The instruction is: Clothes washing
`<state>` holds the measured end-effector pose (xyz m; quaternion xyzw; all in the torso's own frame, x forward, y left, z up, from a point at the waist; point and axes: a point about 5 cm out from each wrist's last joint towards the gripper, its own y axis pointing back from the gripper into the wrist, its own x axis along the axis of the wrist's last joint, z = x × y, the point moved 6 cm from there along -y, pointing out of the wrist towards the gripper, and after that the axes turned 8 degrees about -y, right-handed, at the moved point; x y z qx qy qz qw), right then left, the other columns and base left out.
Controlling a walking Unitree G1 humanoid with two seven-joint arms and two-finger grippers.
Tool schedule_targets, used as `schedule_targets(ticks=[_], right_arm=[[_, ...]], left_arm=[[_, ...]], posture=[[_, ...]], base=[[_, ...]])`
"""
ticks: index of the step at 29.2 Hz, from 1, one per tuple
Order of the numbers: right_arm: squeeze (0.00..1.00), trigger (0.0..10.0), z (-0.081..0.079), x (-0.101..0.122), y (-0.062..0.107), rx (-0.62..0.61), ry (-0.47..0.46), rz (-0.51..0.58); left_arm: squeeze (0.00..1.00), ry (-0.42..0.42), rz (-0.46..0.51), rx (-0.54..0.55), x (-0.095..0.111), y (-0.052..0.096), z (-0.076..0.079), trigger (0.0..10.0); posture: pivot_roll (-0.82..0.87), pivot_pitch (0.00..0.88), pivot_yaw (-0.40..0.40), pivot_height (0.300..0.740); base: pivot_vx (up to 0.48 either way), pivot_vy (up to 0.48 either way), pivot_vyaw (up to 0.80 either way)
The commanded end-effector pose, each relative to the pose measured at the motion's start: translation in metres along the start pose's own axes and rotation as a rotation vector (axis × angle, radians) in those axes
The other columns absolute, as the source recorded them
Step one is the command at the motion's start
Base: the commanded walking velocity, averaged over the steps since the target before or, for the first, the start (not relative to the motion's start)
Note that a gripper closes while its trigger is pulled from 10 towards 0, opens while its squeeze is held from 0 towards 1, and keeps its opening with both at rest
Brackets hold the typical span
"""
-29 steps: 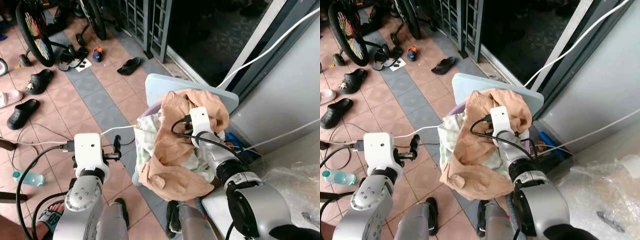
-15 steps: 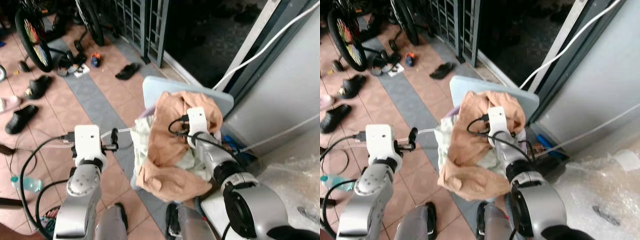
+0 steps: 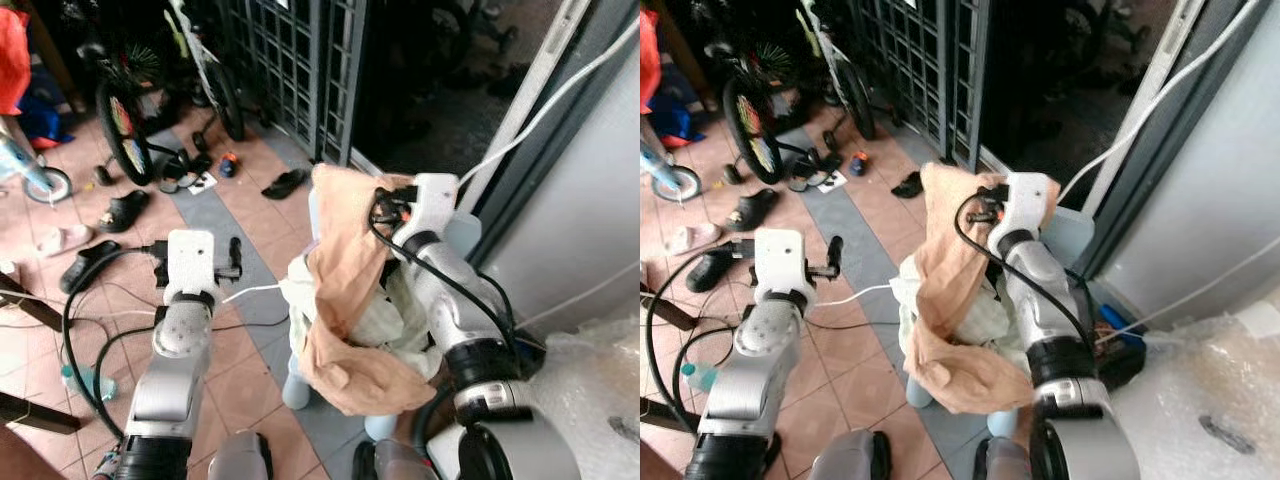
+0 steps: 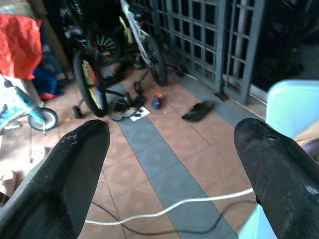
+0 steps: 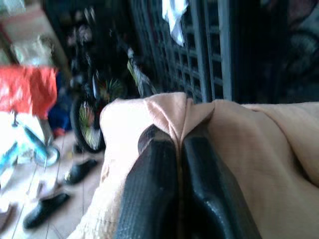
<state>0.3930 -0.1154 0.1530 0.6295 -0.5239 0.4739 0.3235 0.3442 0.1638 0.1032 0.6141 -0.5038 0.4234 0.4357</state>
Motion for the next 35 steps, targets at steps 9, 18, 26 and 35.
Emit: schedule_targets(ticks=[9,18,26,35], right_arm=[[0.00,0.0,-0.048,0.105,0.018,0.197,0.012,0.244],[0.00,0.0,-0.047,0.013,0.029,0.211,0.121,-0.132],[0.00,10.0,0.002,-0.056,0.049,-0.013,0.186,-0.454],[0.92,10.0,-0.002,-0.096,0.090,0.136,0.294,-0.675]], left_arm=[[0.00,-0.008,0.033,-0.020,0.002,-0.008,0.018,10.0],[0.00,-0.021,0.039,0.007,0.002,-0.013,0.010,10.0],[0.00,0.002,0.028,-0.010,-0.002,-0.001,0.018,10.0],[0.00,0.024,0.008,-0.050,-0.008,0.009,0.023,10.0]], posture=[[-0.09,0.000,0.085,0.740],[-0.07,0.000,0.070,0.740],[-0.05,0.000,0.044,0.740],[-0.05,0.000,0.035,0.740]], base=[[0.000,0.000,0.00],[0.000,0.000,0.00],[0.000,0.000,0.00],[0.000,0.000,0.00]])
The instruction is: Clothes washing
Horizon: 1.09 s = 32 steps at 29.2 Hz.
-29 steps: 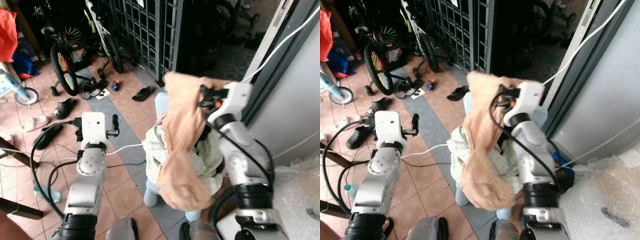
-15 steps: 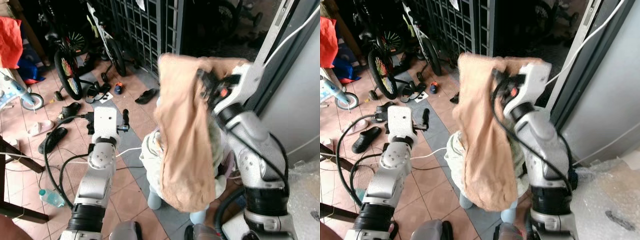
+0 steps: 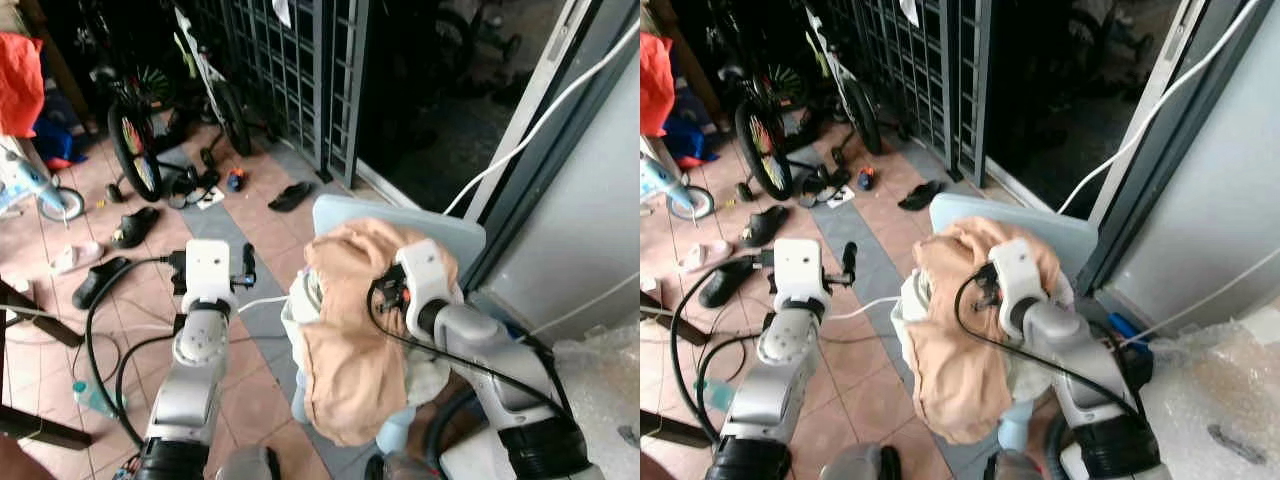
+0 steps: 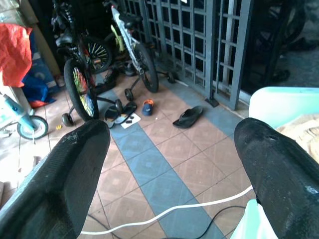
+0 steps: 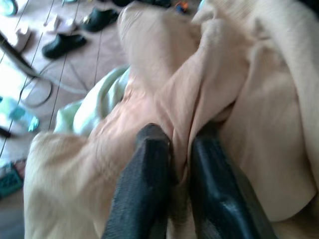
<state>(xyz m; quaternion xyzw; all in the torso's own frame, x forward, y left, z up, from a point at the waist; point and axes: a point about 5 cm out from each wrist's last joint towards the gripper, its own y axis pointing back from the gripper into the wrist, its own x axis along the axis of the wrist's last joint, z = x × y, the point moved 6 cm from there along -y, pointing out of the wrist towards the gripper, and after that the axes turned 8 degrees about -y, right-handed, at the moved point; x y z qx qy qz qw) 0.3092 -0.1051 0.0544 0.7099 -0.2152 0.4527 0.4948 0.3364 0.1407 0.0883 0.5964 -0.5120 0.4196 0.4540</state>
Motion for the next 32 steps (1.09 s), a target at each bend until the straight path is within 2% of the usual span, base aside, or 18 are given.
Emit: schedule_targets(ticks=[1,2,3,4,5,6,12,18,21,22,23,26,27,32], right_arm=[[0.92,10.0,-0.005,0.000,0.002,0.023,0.019,-0.009],[0.87,0.0,-0.004,-0.004,0.004,0.022,0.019,-0.022],[0.87,0.0,-0.004,-0.004,0.004,0.022,0.019,-0.022],[0.04,0.0,0.000,-0.005,0.005,0.002,0.013,-0.025],[0.04,0.0,0.001,-0.005,0.006,-0.007,0.014,-0.024],[0.00,0.0,0.004,-0.004,0.006,-0.017,0.013,-0.018],[0.00,0.0,0.013,0.004,0.008,-0.048,0.003,0.006],[0.00,0.0,0.022,0.022,0.006,-0.091,-0.025,0.076],[0.00,0.0,0.025,0.056,0.008,-0.101,-0.095,0.230],[0.00,0.0,0.025,0.056,0.008,-0.101,-0.095,0.230],[0.00,0.0,0.025,0.078,0.012,-0.098,-0.133,0.332],[0.00,0.0,0.020,0.113,0.020,-0.066,-0.156,0.474],[0.00,0.0,0.015,0.141,0.027,-0.032,-0.170,0.579],[0.00,0.0,0.015,0.191,0.038,-0.008,-0.180,0.738]], left_arm=[[0.00,0.002,-0.001,-0.001,0.001,0.001,-0.002,10.0],[0.00,0.001,0.000,-0.001,0.002,0.002,-0.003,10.0],[0.00,0.001,0.000,-0.001,0.002,0.002,-0.003,10.0],[0.00,-0.002,-0.002,-0.002,0.002,0.003,-0.004,10.0],[0.00,-0.003,-0.003,-0.002,0.002,0.003,-0.005,10.0],[0.00,-0.004,-0.005,-0.002,0.001,0.004,-0.006,10.0],[0.00,-0.008,-0.016,-0.005,-0.001,0.007,-0.007,10.0],[0.00,-0.007,-0.029,-0.007,-0.003,0.009,-0.005,10.0],[0.00,-0.008,-0.032,-0.005,-0.003,0.008,-0.005,10.0],[0.00,-0.008,-0.032,-0.005,-0.003,0.008,-0.005,10.0],[0.00,-0.009,-0.030,-0.002,-0.003,0.007,-0.006,10.0],[0.00,-0.011,-0.024,0.004,0.000,0.003,-0.008,10.0],[0.00,-0.011,-0.015,0.008,0.004,0.000,-0.009,10.0],[0.00,-0.007,0.000,0.010,0.009,-0.006,-0.008,10.0]], posture=[[-0.05,0.000,0.035,0.740],[-0.05,0.000,0.035,0.740],[-0.05,0.000,0.035,0.740],[-0.05,0.000,0.036,0.740],[-0.05,0.000,0.036,0.740],[-0.05,0.000,0.037,0.740],[-0.05,0.000,0.034,0.740],[-0.05,0.000,0.031,0.740],[-0.05,0.000,0.032,0.740],[-0.05,0.000,0.032,0.740],[-0.05,0.000,0.033,0.740],[-0.05,0.000,0.034,0.740],[-0.05,0.000,0.037,0.740],[-0.05,0.000,0.040,0.740]], base=[[0.000,0.000,0.00],[0.000,0.000,0.00],[0.000,0.000,0.00],[0.000,0.000,0.00],[0.000,0.000,0.00],[0.000,0.000,0.00],[0.000,0.000,0.00],[0.000,0.000,0.00],[0.000,0.000,0.00],[0.000,0.000,0.00],[0.000,0.000,0.00],[0.000,0.000,0.00],[0.000,0.000,0.00],[0.000,0.000,0.00]])
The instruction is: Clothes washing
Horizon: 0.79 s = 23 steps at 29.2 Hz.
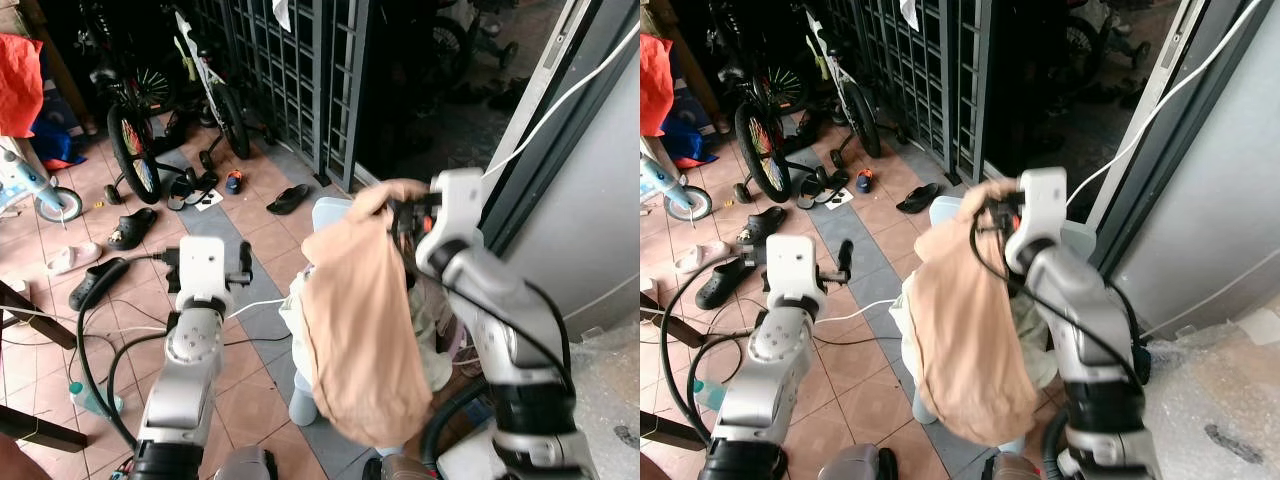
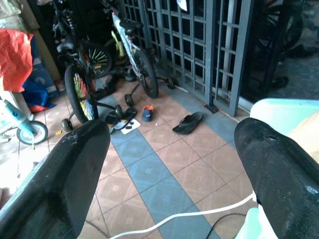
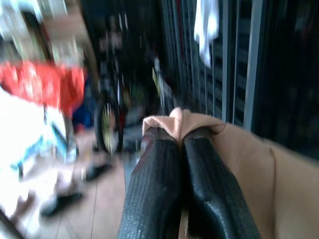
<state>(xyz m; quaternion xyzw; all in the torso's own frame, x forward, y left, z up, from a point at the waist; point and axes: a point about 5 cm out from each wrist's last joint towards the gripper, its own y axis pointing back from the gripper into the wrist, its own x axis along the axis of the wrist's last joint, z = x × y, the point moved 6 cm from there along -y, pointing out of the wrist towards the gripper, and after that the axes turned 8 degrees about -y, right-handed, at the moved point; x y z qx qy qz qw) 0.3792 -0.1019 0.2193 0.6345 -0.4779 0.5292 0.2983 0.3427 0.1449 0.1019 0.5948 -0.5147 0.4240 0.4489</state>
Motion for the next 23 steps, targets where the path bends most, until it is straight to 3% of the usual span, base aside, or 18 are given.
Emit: schedule_targets(ticks=[1,3,7,11,14,16,17,18,19,20,21,22,23], right_arm=[[0.00,0.0,-0.001,0.029,-0.008,0.001,-0.009,0.105],[0.00,0.0,-0.009,0.067,-0.021,0.029,-0.002,0.217],[0.00,0.0,-0.017,0.120,-0.027,0.053,0.038,0.364],[0.00,0.0,-0.014,0.145,-0.021,0.045,0.059,0.436],[0.00,0.0,-0.008,0.135,-0.013,0.030,0.066,0.423],[0.00,0.0,-0.003,0.113,-0.007,0.012,0.046,0.369],[0.00,0.0,0.001,0.081,0.006,-0.011,0.039,0.291],[0.00,0.0,0.002,0.070,0.011,-0.017,0.033,0.263],[0.00,0.0,0.002,0.042,0.025,-0.031,0.035,0.204],[0.00,0.0,0.001,0.036,0.029,-0.034,0.036,0.191],[0.00,5.3,0.001,0.026,0.034,-0.041,0.029,0.167],[0.00,10.0,0.001,0.016,0.038,-0.050,0.019,0.143],[0.00,10.0,0.001,0.007,0.041,-0.057,0.026,0.120]], left_arm=[[0.00,-0.005,-0.011,0.003,-0.004,-0.002,0.000,10.0],[0.00,-0.004,-0.006,-0.001,-0.002,-0.003,0.002,10.0],[0.00,0.000,0.008,-0.004,0.002,-0.005,0.006,10.0],[0.00,0.002,0.041,0.019,0.009,-0.008,0.002,10.0],[0.00,-0.005,0.069,0.063,0.014,-0.010,-0.005,10.0],[0.00,-0.006,0.073,0.068,0.015,-0.010,-0.006,10.0],[0.00,-0.004,0.080,0.073,0.016,-0.009,-0.008,10.0],[0.00,-0.003,0.081,0.073,0.016,-0.008,-0.008,10.0],[0.00,-0.003,0.083,0.069,0.015,-0.006,-0.007,10.0],[0.00,-0.003,0.083,0.067,0.015,-0.005,-0.006,10.0],[0.00,-0.005,0.082,0.067,0.014,-0.005,-0.006,10.0],[0.00,-0.007,0.080,0.066,0.014,-0.004,-0.005,10.0],[0.00,-0.008,0.079,0.065,0.013,-0.004,-0.005,10.0]], posture=[[-0.05,0.000,0.043,0.740],[-0.06,0.000,0.046,0.740],[-0.06,0.000,0.046,0.740],[-0.05,0.000,0.043,0.740],[-0.05,0.000,0.042,0.740],[-0.05,0.000,0.043,0.740],[-0.05,0.000,0.045,0.740],[-0.05,0.000,0.047,0.740],[-0.06,0.000,0.050,0.740],[-0.06,0.000,0.050,0.740],[-0.06,0.000,0.053,0.740],[-0.06,0.000,0.056,0.740],[-0.06,0.000,0.057,0.740]], base=[[0.000,0.000,0.00],[0.000,0.000,0.00],[0.000,0.000,0.00],[0.000,0.000,0.00],[0.000,0.000,0.00],[0.000,0.000,0.00],[0.000,0.000,0.00],[0.000,0.000,0.00],[0.000,0.000,0.00],[0.000,0.000,0.00],[0.000,0.000,0.00],[0.000,0.000,0.00],[0.000,0.000,0.00]])
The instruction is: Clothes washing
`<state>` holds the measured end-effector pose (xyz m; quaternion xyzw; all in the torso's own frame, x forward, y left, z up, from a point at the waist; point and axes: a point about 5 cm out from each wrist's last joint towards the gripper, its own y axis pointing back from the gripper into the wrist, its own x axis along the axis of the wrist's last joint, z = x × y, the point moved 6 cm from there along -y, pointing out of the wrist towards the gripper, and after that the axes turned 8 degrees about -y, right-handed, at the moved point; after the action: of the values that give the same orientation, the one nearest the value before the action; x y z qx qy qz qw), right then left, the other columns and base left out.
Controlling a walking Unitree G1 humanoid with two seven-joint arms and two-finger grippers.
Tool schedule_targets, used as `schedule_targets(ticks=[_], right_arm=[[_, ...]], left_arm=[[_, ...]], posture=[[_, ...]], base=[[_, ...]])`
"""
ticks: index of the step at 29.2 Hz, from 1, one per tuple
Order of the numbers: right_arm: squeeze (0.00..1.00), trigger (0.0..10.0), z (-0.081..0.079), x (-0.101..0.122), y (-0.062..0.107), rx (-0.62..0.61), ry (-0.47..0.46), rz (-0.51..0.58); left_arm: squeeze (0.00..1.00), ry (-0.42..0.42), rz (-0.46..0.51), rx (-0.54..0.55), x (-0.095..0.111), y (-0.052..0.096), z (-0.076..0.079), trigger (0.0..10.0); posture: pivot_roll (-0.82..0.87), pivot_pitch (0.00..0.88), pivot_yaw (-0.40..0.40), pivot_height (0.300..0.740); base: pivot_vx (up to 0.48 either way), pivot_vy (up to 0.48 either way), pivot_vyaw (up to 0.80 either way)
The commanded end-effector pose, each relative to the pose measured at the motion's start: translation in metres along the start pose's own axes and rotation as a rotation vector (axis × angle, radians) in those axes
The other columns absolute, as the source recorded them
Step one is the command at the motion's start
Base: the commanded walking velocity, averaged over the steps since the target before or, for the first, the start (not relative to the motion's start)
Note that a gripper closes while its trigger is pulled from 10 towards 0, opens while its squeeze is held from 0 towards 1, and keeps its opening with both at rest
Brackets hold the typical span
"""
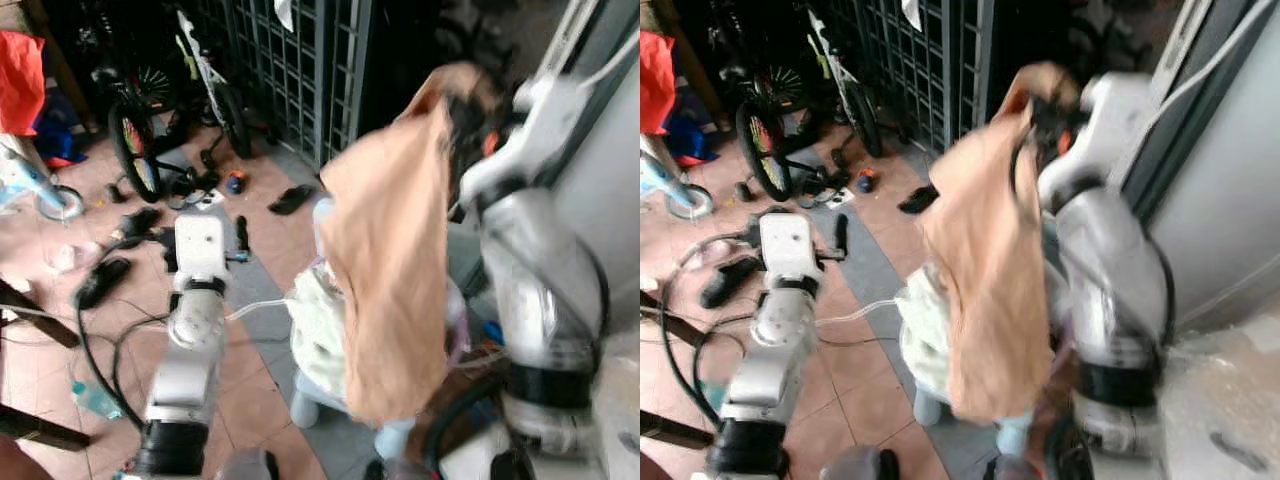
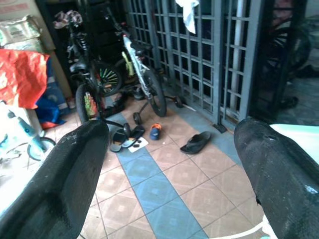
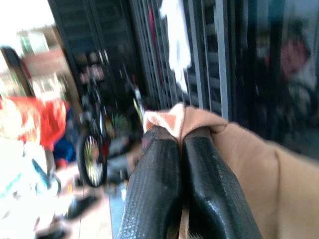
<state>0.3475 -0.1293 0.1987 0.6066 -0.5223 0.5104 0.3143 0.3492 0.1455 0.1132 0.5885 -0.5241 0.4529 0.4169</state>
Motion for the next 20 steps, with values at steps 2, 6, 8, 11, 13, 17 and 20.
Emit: schedule_targets(ticks=[2,6,8,11,13,17,20], right_arm=[[0.00,10.0,-0.013,-0.002,0.008,0.019,0.048,0.016],[0.00,10.0,-0.008,-0.008,0.010,-0.008,0.048,-0.004],[0.00,10.0,-0.003,-0.008,0.011,-0.028,0.056,-0.005],[0.00,10.0,0.005,-0.013,0.016,-0.060,0.066,-0.018],[0.00,10.0,0.006,-0.017,0.019,-0.065,0.069,-0.031],[0.00,10.0,0.003,-0.024,0.023,-0.061,0.069,-0.049],[0.00,10.0,0.002,-0.025,0.023,-0.059,0.069,-0.054]], left_arm=[[0.00,-0.009,0.011,0.009,0.003,0.001,0.000,10.0],[0.00,-0.010,0.020,0.010,0.007,0.000,-0.001,10.0],[0.00,-0.007,0.022,0.016,0.008,0.000,-0.002,10.0],[0.00,-0.007,0.009,0.018,0.003,0.005,-0.004,10.0],[0.00,-0.008,0.000,0.013,0.001,0.007,-0.003,10.0],[0.00,-0.006,-0.007,0.010,-0.001,0.010,-0.004,10.0],[0.00,-0.007,-0.014,0.009,-0.003,0.011,-0.005,10.0]], posture=[[-0.06,0.000,0.058,0.740],[-0.06,0.000,0.058,0.740],[-0.06,0.000,0.061,0.740],[-0.06,0.000,0.056,0.740],[-0.05,0.000,0.054,0.740],[-0.04,0.000,0.050,0.740],[-0.04,0.000,0.050,0.740]], base=[[0.000,0.000,0.00],[0.000,0.000,0.00],[0.000,0.000,-0.62],[0.000,0.000,-0.77],[0.000,0.000,-0.78],[-0.210,0.000,-0.78],[-0.309,0.000,-0.60]])
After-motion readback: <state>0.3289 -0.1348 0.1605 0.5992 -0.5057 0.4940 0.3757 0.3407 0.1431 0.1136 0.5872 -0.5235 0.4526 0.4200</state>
